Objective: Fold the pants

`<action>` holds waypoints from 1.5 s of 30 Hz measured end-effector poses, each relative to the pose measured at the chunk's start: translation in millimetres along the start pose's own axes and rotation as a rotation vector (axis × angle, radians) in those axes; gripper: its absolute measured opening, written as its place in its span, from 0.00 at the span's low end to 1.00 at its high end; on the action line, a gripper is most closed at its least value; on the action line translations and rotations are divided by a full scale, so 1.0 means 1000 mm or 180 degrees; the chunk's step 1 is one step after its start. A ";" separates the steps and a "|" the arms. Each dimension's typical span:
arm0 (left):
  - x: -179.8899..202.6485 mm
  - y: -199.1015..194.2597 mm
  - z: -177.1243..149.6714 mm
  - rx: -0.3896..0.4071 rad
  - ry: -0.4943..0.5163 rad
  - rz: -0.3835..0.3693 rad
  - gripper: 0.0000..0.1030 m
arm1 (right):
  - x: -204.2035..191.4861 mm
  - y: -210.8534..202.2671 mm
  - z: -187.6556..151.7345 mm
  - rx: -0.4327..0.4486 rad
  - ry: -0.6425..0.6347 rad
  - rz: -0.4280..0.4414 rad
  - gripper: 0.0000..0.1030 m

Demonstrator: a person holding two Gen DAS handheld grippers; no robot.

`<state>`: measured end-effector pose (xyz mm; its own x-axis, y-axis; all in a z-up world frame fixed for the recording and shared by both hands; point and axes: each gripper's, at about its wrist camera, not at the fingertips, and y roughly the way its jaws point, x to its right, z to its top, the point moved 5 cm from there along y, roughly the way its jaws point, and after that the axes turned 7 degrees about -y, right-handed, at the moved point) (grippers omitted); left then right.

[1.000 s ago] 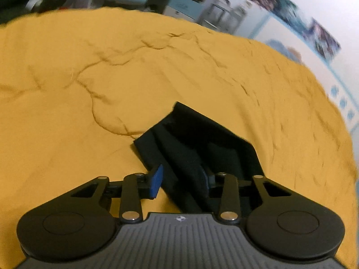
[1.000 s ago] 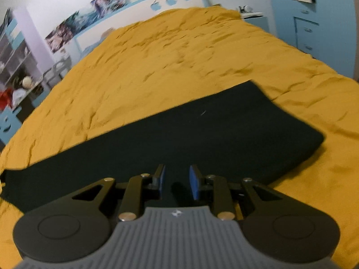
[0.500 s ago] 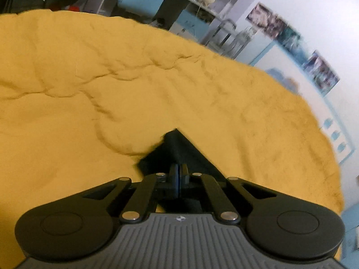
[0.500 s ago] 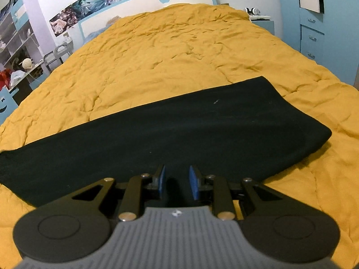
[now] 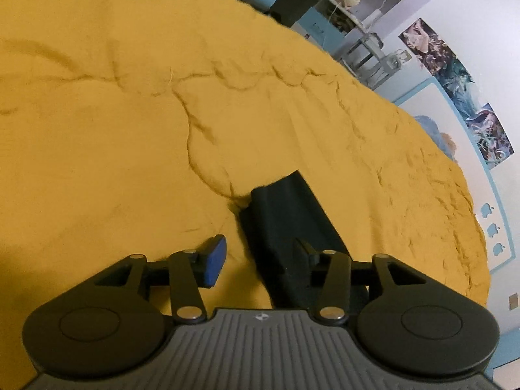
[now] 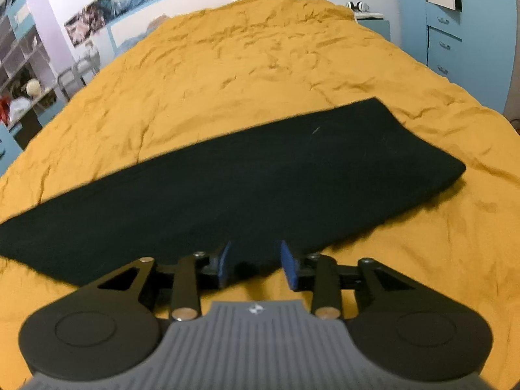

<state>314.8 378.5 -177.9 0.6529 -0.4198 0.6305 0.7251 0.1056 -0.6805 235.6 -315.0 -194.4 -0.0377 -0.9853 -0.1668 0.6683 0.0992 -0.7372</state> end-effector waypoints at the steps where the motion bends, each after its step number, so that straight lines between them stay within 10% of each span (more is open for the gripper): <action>1: 0.001 0.004 -0.001 -0.0003 -0.0009 0.0014 0.51 | -0.012 -0.002 -0.005 -0.0034 -0.0045 0.0059 0.33; 9: -0.001 0.012 0.000 0.0014 -0.0090 -0.0030 0.36 | -0.082 0.012 -0.031 -0.0194 -0.0264 0.0323 0.35; 15: 0.002 0.015 0.000 0.0061 -0.0038 -0.0023 0.04 | -0.083 0.019 -0.032 -0.0226 -0.0249 0.0296 0.00; 24: 0.087 -0.047 -0.025 0.0603 0.1032 -0.0220 0.03 | -0.075 0.005 -0.028 -0.0210 -0.0367 0.0345 0.14; 37: 0.264 -0.137 -0.217 0.0803 0.2841 -0.0752 0.03 | -0.014 -0.030 -0.023 0.0043 -0.0020 0.0457 0.26; 45: 0.279 -0.114 -0.379 0.0687 0.4226 -0.0704 0.03 | 0.010 -0.039 -0.029 0.0090 0.0081 0.0566 0.26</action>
<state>330.6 -92.4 -66.0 -0.0920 -0.9763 -0.1961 0.8856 0.0098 -0.4644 187.7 -324.8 -186.3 0.0645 -0.9487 -0.3097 0.6866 0.2673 -0.6761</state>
